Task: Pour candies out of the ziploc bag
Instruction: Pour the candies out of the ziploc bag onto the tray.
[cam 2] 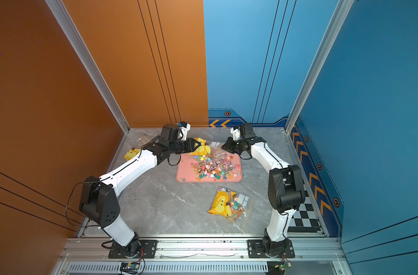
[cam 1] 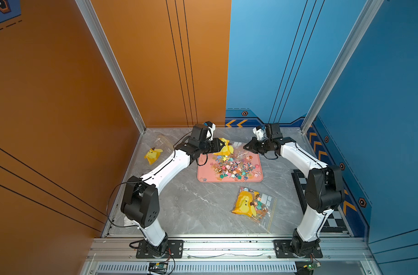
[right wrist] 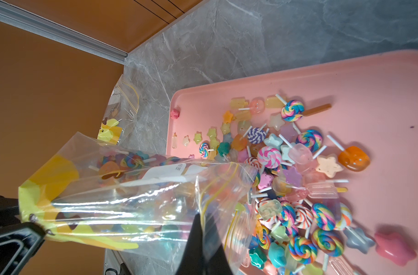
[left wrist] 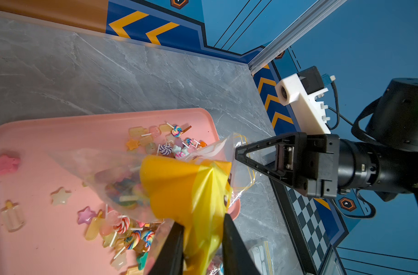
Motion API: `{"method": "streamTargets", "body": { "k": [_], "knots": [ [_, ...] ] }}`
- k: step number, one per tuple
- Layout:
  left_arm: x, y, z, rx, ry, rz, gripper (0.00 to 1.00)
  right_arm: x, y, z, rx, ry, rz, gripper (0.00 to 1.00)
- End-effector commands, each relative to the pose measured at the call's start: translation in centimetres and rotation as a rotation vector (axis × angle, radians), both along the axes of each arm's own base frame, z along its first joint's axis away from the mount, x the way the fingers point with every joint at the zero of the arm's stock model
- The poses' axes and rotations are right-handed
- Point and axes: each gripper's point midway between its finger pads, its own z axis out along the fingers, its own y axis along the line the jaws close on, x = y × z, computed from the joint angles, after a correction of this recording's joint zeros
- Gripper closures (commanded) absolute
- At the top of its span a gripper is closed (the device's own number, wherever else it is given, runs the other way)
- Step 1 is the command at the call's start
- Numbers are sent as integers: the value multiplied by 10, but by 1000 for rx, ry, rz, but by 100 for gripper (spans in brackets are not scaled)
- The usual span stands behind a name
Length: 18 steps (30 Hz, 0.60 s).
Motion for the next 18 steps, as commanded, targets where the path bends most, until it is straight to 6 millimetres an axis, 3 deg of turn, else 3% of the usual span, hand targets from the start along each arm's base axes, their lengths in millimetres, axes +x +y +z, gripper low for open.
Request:
{"method": "streamTargets", "body": {
  "k": [1, 18],
  "knots": [
    [9, 0, 52, -46, -140, 8, 100, 4, -15, -3, -29, -7, -44, 100],
    [7, 1, 45, -35, -132, 11, 100, 0, -12, -3, -27, -7, -40, 100]
  ]
}}
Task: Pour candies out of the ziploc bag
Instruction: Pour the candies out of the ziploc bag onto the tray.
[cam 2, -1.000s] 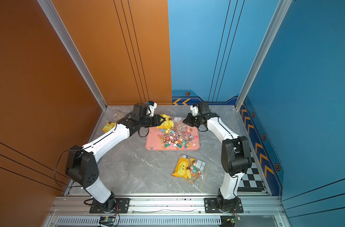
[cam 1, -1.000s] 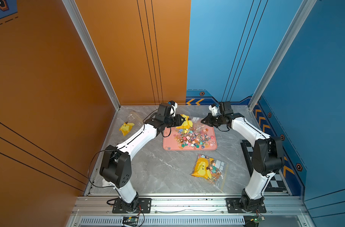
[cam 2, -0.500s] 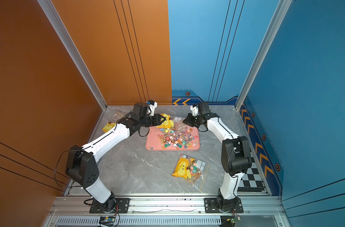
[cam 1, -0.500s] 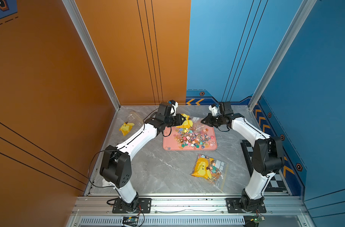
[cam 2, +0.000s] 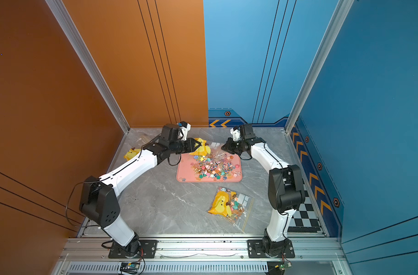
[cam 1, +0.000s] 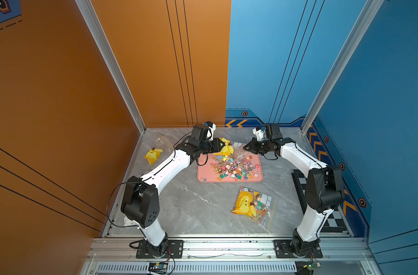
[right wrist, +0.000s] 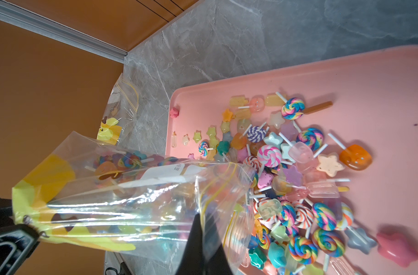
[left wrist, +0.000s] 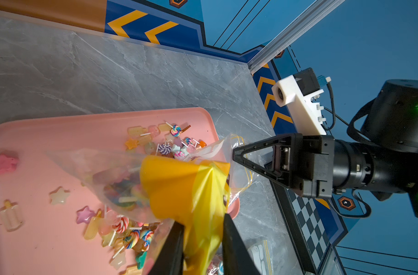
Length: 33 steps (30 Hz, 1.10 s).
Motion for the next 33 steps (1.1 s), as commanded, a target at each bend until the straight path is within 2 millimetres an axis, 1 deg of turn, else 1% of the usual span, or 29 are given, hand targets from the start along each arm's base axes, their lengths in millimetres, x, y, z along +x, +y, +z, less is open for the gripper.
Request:
{"method": "streamTargets", "body": {
  "k": [1, 18, 33],
  "knots": [
    [8, 2, 44, -35, -132, 14, 100, 1, -12, 0, -29, -8, -40, 100],
    [7, 5, 40, -34, -128, 20, 100, 2, -12, 3, -31, -18, -41, 100],
    [7, 6, 42, -36, -133, 22, 100, 3, -12, 4, -30, -20, -40, 100]
  ]
}}
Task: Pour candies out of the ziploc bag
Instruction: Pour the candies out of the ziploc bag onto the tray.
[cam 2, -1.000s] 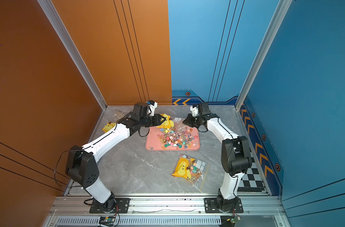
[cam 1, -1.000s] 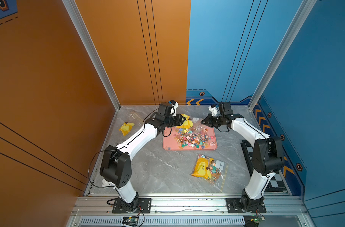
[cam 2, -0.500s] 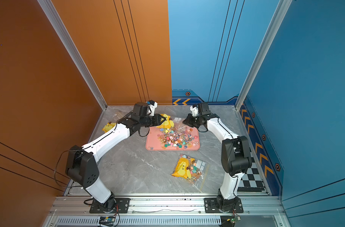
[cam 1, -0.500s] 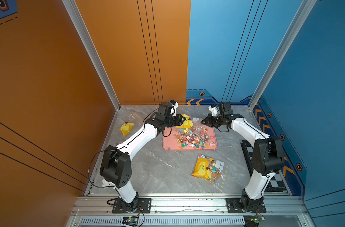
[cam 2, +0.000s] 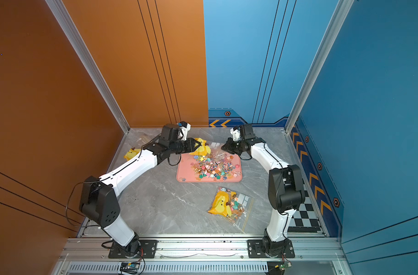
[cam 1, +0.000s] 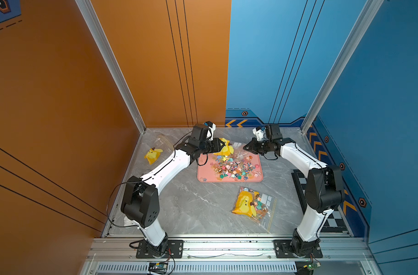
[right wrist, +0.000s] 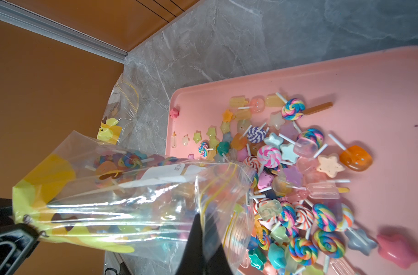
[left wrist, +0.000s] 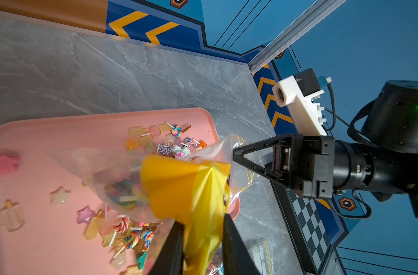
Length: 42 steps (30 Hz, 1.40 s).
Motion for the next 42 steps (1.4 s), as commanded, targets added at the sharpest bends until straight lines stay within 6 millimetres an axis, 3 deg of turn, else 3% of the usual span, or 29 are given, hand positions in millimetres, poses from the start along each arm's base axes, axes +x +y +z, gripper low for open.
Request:
{"method": "streamTargets", "body": {
  "k": [1, 14, 19, 26, 36, 42],
  "knots": [
    [7, 6, 42, -36, -133, 19, 100, 3, -11, 4, -31, -16, -40, 100],
    [8, 15, 51, -39, -147, 35, 100, 7, -8, -2, -12, 6, -33, 100],
    [6, 20, 59, -39, -164, 42, 100, 4, -1, 9, 2, -18, -11, 100],
    [3, 24, 62, -38, -170, 45, 100, 2, 10, -2, 15, 12, 8, 100],
    [-3, 35, 70, -37, -192, 63, 100, -3, 22, 9, 7, -18, 26, 100],
    [-4, 45, 65, -35, -180, 78, 100, -4, 27, 0, 6, 5, 32, 100]
  ]
}}
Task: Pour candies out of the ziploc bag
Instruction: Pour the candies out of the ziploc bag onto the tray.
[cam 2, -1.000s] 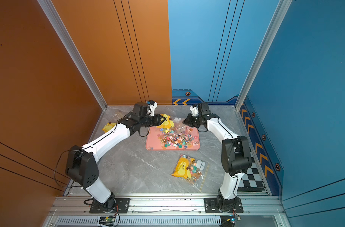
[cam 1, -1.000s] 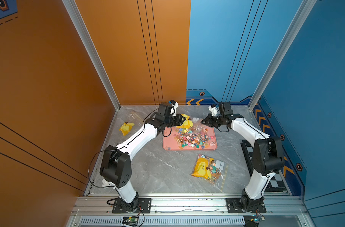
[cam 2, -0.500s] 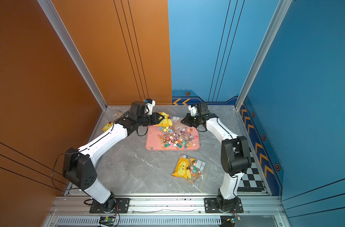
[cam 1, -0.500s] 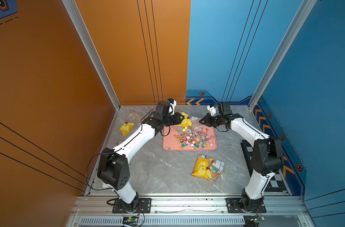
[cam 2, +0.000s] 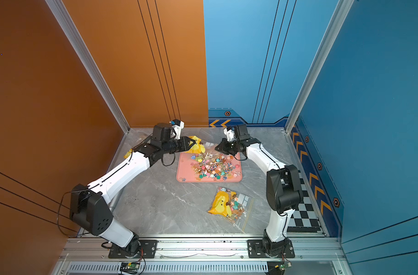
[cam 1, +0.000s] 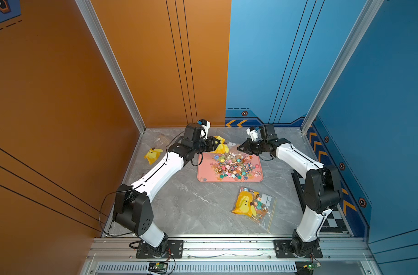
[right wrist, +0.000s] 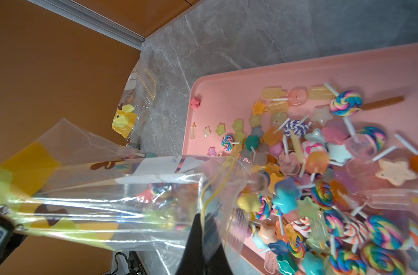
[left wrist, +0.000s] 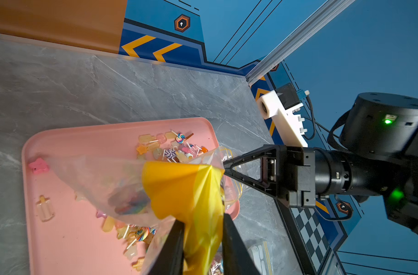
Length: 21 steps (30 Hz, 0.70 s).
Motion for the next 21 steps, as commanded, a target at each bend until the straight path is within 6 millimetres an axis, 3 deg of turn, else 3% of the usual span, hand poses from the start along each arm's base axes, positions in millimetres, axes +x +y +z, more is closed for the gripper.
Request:
{"method": "streamTargets", "body": {
  "k": [1, 21],
  "knots": [
    [4, 20, 37, -26, -122, 46, 100, 7, -9, -10, -41, 19, -45, 100],
    [-8, 50, 40, -28, -127, 96, 100, -3, 17, -12, -54, 16, -1, 100]
  ]
}}
